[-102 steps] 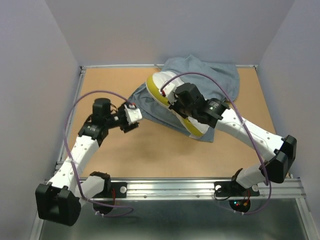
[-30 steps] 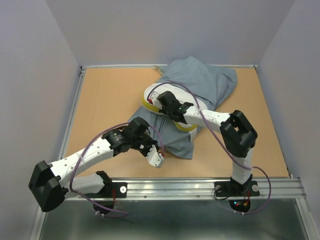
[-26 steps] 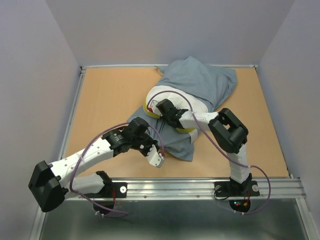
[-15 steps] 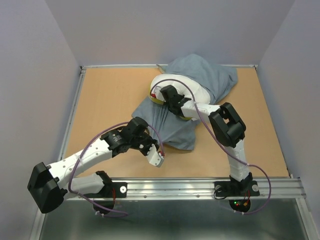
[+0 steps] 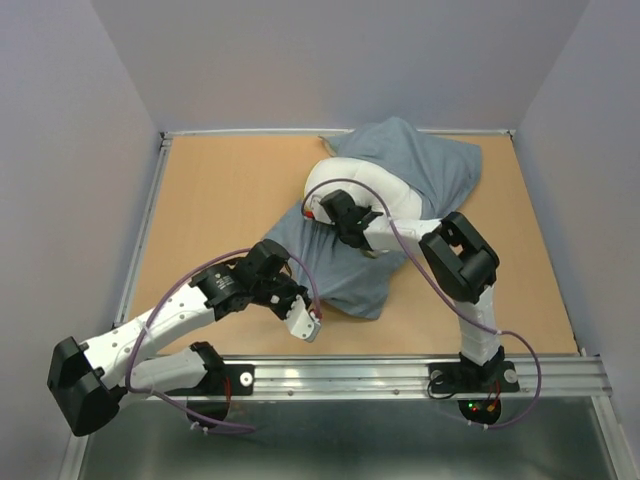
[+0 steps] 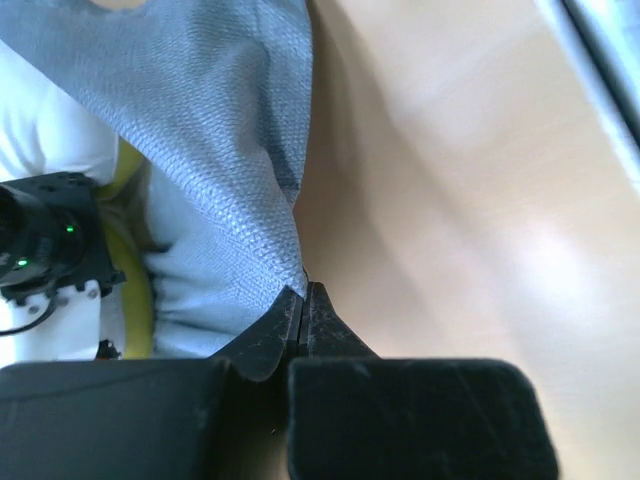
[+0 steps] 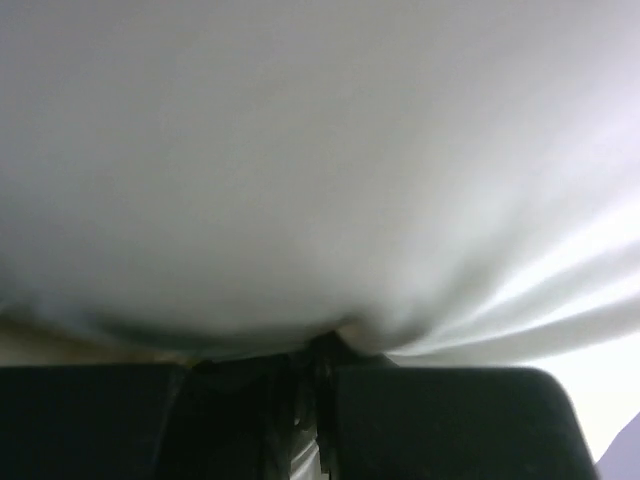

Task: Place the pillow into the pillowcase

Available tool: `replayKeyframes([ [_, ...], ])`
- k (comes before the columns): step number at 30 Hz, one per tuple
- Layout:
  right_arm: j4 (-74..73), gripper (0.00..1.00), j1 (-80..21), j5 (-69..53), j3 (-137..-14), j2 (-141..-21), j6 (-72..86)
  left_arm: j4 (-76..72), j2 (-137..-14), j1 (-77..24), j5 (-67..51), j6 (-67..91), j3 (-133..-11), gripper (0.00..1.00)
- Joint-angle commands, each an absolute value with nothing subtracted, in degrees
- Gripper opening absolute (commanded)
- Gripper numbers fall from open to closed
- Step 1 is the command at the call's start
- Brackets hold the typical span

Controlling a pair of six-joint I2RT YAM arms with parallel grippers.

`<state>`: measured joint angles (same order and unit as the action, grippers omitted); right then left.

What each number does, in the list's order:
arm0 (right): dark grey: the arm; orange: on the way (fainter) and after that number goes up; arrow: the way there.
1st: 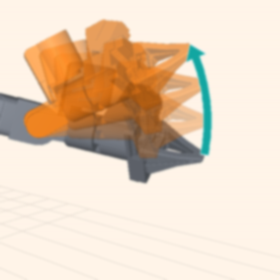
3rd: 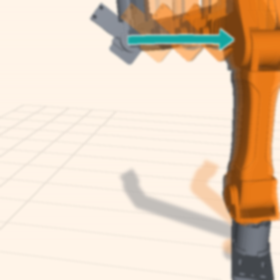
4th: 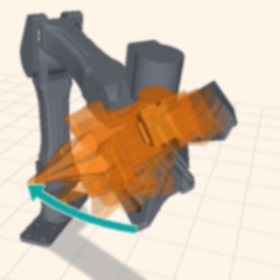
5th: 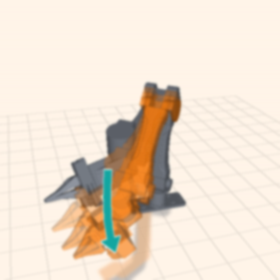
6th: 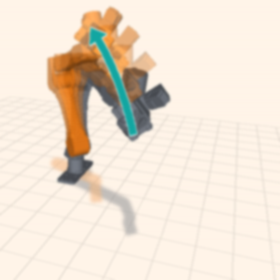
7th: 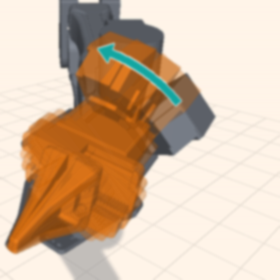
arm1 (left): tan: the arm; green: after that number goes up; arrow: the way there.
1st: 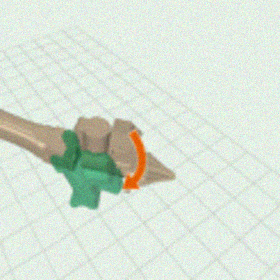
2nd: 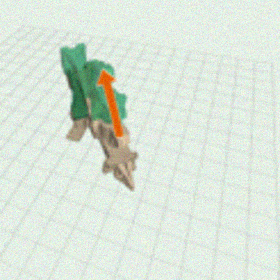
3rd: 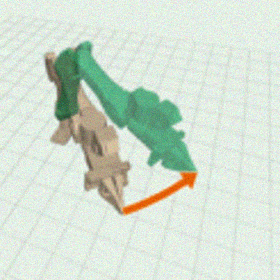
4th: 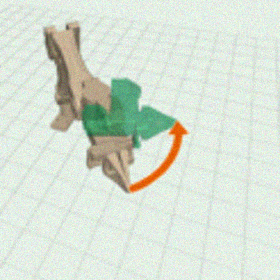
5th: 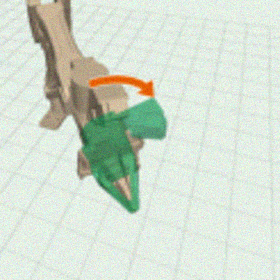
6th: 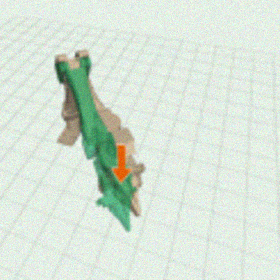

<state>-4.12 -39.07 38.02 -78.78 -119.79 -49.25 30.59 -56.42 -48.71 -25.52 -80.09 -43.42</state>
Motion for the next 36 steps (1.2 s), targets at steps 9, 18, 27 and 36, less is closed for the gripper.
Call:
replayKeyframes([
  [9,-7.73,0.00,-22.51,43.60,-69.70,-119.62,-61.16,48.69,-48.52,-49.92,-29.01,-76.20,-42.89,0.00],
  [18,-20.46,0.01,-22.06,35.16,-55.73,-109.25,-70.93,44.83,-49.04,-48.08,-23.56,-75.32,-40.34,0.00],
  [27,-31.72,0.01,-24.43,32.70,-58.35,-110.92,-67.24,37.91,-52.90,-44.48,-21.45,-76.47,-38.85,0.00],
  [36,-39.28,0.01,-26.10,29.62,-64.86,-116.27,-59.34,23.64,-66.16,-43.33,-25.29,-64.35,-44.46,0.39],
])
